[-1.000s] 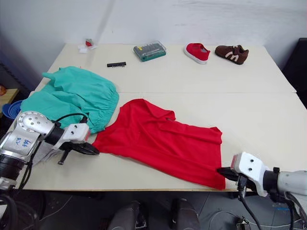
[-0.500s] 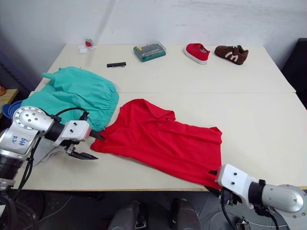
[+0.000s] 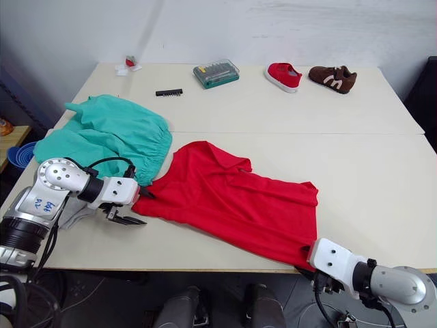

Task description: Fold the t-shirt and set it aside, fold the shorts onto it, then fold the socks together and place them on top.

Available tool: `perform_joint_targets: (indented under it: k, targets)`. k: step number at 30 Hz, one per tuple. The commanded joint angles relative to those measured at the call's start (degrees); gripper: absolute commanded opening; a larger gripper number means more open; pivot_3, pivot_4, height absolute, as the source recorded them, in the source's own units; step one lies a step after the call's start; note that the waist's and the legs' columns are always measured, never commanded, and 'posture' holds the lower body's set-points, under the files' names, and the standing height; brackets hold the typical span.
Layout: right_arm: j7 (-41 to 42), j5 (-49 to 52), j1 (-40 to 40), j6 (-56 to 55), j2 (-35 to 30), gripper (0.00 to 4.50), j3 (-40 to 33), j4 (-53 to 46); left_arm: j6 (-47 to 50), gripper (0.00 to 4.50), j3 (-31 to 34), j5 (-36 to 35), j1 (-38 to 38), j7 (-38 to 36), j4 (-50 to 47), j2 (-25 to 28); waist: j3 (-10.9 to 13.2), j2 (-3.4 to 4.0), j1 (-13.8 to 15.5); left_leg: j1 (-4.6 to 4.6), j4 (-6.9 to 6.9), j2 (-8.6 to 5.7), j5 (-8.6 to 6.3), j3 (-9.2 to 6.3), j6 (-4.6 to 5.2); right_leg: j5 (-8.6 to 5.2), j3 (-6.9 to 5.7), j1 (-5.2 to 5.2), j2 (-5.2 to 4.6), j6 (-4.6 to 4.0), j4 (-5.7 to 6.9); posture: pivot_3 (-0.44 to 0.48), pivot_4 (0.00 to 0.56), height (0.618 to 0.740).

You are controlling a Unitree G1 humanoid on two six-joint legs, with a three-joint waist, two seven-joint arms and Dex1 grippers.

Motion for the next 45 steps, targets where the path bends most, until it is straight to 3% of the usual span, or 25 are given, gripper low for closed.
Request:
perform_joint_targets:
  k: [1, 6, 8, 10, 14, 18, 25, 32, 37, 38, 41, 45]
  targets:
    - [0.6, -1.4, 1.1, -1.6, -0.4, 1.74, 0.1, 0.7, -0.5, 2.56, -0.7, 2.4, -0.4, 2.2, 2.0, -0.6, 0.0, 0.01, 0.1, 0.00, 0.00, 0.00, 0.01, -0.01, 0.00, 0.00, 0.00, 0.01, 0.00, 0.00, 0.00, 0.000, 0.150, 0.740]
    - [1.6, -0.3, 0.9, -1.6, -0.5, 0.08, -0.9, 1.0, 0.1, 1.07, -0.6, 2.1, -0.6, 1.8, 2.5, -1.3, 0.0, 0.03, 0.0, 0.04, 0.01, 0.00, 0.02, -0.01, -0.01, 0.00, 0.01, 0.05, -0.02, 0.00, -0.01, 0.000, 0.150, 0.740]
    - [2.7, 2.3, 0.1, 0.3, -0.5, 0.00, -2.2, 0.1, 0.8, 0.36, -0.5, 1.4, -0.3, 1.0, 1.8, -1.3, 0.0, 0.03, 0.0, 0.04, 0.01, 0.00, 0.03, -0.03, -0.03, 0.00, 0.01, 0.05, -0.02, 0.00, 0.00, 0.000, 0.150, 0.740]
    - [4.1, 4.7, -0.8, 1.6, -0.9, 0.00, -3.6, -0.4, 2.7, 0.04, -0.1, -0.1, 0.7, -0.4, -0.3, -0.9, 0.0, 0.03, -0.1, 0.04, 0.00, 0.00, 0.05, -0.02, 0.01, 0.00, 0.01, 0.04, -0.02, 0.00, 0.00, 0.000, 0.150, 0.740]
    - [6.9, 3.6, -2.5, -1.7, -3.3, 0.00, -4.7, 2.5, 8.4, 0.04, 1.0, -3.5, 4.0, -4.0, -6.9, 1.1, 0.0, 0.03, -0.2, 0.02, 0.00, 0.00, 0.04, -0.02, 0.02, 0.01, 0.01, 0.01, -0.02, 0.00, 0.00, 0.000, 0.150, 0.740]
    - [10.8, -2.5, -3.9, -14.4, -9.1, 0.00, -4.8, 12.2, 16.0, 0.04, 2.5, -7.7, 11.0, -6.6, -18.3, 5.1, 0.0, -0.01, -0.7, 0.01, -0.01, 0.00, 0.00, 0.05, -0.21, -0.02, 0.04, -0.01, -0.01, 0.05, -0.03, 0.000, 0.150, 0.740]
    - [17.2, 0.0, -3.9, -25.2, -11.3, 0.00, -5.4, 19.9, 19.6, 0.04, 5.5, -8.7, 22.4, -3.3, -30.4, 9.8, 0.1, 0.02, -0.8, 0.01, -0.03, 0.00, -0.04, 0.07, -0.33, -0.13, 0.05, -0.02, 0.02, 0.15, -0.02, 0.000, 0.150, 0.740]
    - [16.0, -1.2, -4.1, -26.4, -10.4, 0.00, -4.1, 20.4, 18.4, 0.04, 6.9, -7.3, 28.8, 1.3, -31.6, 10.0, 0.0, 0.23, -0.8, 0.12, -0.06, 0.03, -0.32, 0.04, -0.40, -0.18, 0.11, 0.02, -0.01, 0.04, -0.03, 0.000, 0.150, 0.740]
    - [15.5, -0.9, -4.1, -26.3, -10.4, 0.00, -4.2, 20.5, 13.5, 0.04, 5.3, -6.0, 28.4, 2.8, -23.7, 8.0, -0.1, 0.64, -0.6, 0.22, -0.20, 0.03, -0.29, 0.05, -0.46, -0.21, 0.12, 0.04, -0.02, -0.02, -0.03, 0.000, 0.150, 0.740]
    - [15.4, -0.7, -4.1, -25.9, -10.3, 0.00, -4.4, 20.4, 12.1, 0.25, 4.9, -6.1, 28.3, 2.6, -21.1, 7.2, -0.2, 0.72, -0.4, 0.29, -0.25, 0.03, -0.27, 0.07, -0.48, -0.22, 0.12, 0.08, -0.02, -0.03, -0.03, 0.000, 0.150, 0.740]
    - [15.8, 1.2, -3.3, -23.0, -10.1, 0.63, -5.4, 18.6, 10.1, 0.97, 4.5, -7.3, 28.0, 0.9, -15.8, 5.8, -0.3, 0.93, 0.0, 1.07, -0.76, -0.04, -0.17, 0.11, -0.54, -0.34, 0.13, 0.67, -0.03, -0.22, -0.29, 0.000, 0.150, 0.740]
    - [17.0, 6.3, -1.6, -17.2, -9.7, 1.96, -8.8, 14.5, 9.2, 2.01, 5.1, -11.2, 27.5, -3.6, -11.2, 5.6, -0.4, 1.21, -0.1, 1.76, -1.30, -0.04, -0.15, 0.08, -0.62, -1.01, 0.19, 1.19, -0.02, -1.02, -0.54, 0.000, 0.150, 0.740]
